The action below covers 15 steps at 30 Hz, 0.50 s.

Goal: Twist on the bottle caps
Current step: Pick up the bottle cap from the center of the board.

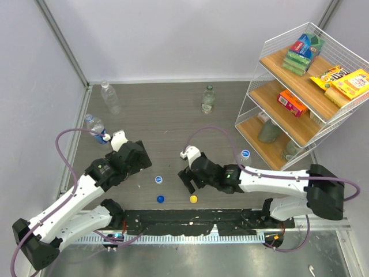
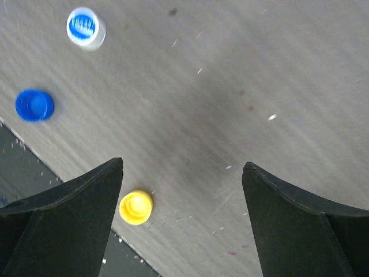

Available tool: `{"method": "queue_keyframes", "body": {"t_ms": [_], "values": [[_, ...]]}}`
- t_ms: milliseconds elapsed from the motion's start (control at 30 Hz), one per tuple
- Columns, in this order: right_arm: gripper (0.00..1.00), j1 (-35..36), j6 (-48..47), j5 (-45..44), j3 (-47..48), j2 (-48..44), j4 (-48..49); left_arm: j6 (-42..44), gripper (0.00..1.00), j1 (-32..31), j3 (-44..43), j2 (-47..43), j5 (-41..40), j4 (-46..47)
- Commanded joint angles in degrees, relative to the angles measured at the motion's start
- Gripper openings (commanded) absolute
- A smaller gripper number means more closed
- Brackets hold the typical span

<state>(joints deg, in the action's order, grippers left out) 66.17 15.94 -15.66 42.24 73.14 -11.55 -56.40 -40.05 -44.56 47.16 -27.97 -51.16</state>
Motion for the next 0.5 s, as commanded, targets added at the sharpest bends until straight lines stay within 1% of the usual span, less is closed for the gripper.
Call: {"method": "queue_keyframes", "body": {"t_ms": [0, 100, 200, 233, 300, 367, 467], "values": [[0.82, 2.4, 4.1, 3.7, 2.6, 3.8, -7.8, -0.3, 1.0, 0.2, 0.7, 0.0, 1.4, 2.9], [0.75, 2.8, 6.5, 6.0, 0.8, 3.3, -8.8, 0.2, 1.0, 0.2, 1.0, 0.0, 2.5, 3.9], [0.63, 2.8, 8.8, 11.9, -1.6, 2.8, -7.3, 0.9, 1.0, 0.1, 1.9, 0.0, 4.0, 5.9], [0.63, 2.9, 9.4, 12.8, -2.2, 3.1, -6.3, 1.1, 1.0, 0.2, 2.2, 0.0, 4.2, 6.7], [0.62, 2.9, 10.7, 12.1, -3.5, 3.7, -4.8, 1.3, 1.0, 0.1, 2.5, 0.4, 4.9, 7.6], [0.59, 2.9, 14.1, 8.2, -3.7, 4.7, -3.7, 1.4, 1.0, 0.2, 2.6, 0.8, 5.2, 7.7], [0.52, 2.9, 17.0, 5.8, -3.1, 6.8, -2.5, 1.6, 1.0, 0.1, 2.8, 1.4, 5.6, 8.1]]}}
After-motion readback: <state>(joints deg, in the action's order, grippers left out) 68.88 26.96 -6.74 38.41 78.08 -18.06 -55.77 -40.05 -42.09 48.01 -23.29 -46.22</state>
